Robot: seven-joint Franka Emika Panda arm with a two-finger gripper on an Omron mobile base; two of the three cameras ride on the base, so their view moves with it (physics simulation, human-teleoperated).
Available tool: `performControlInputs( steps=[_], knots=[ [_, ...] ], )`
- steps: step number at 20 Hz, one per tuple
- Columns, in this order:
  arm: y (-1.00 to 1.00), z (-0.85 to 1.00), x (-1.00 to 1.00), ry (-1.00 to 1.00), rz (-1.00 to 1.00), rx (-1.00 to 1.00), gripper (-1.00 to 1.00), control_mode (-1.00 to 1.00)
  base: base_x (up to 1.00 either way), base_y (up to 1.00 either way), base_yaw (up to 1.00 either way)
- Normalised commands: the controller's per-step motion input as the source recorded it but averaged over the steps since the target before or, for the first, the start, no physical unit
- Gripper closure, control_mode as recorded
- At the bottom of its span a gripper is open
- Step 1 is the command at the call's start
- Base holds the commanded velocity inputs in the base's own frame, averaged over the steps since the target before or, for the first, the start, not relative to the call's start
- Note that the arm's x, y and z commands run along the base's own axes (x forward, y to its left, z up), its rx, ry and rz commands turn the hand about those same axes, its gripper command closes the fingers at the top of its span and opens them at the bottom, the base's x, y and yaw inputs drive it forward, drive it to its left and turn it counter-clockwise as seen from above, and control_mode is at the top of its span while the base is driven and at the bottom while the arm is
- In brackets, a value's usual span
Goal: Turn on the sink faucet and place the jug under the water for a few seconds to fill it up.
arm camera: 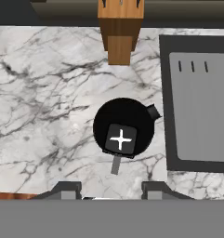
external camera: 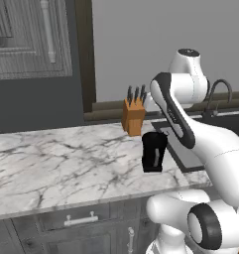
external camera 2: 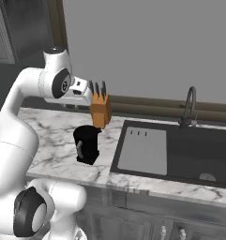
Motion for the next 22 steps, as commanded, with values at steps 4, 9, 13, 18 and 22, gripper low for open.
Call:
performControlInputs(
  steps=[4,9,13,18,22],
  knots=[
    [0.00,0.00,0.00,0.00,0.00,0.00,-1.00,1.00,0.00,0.00,0.00],
    [0.00,0.00,0.00,0.00,0.00,0.00,-1.00,1.00,0.00,-0.10,0.00],
    [0.00,0.00,0.00,0.00,0.00,0.00,-1.00,1.00,-0.03,-1.00,0.00],
    [0.00,0.00,0.00,0.00,0.00,0.00,-1.00,1.00,-0.01,-1.00,0.00],
    [0.00,0.00,0.00,0.00,0.00,0.00,-1.00,1.00,0.00,-1.00,0.00]
  ],
)
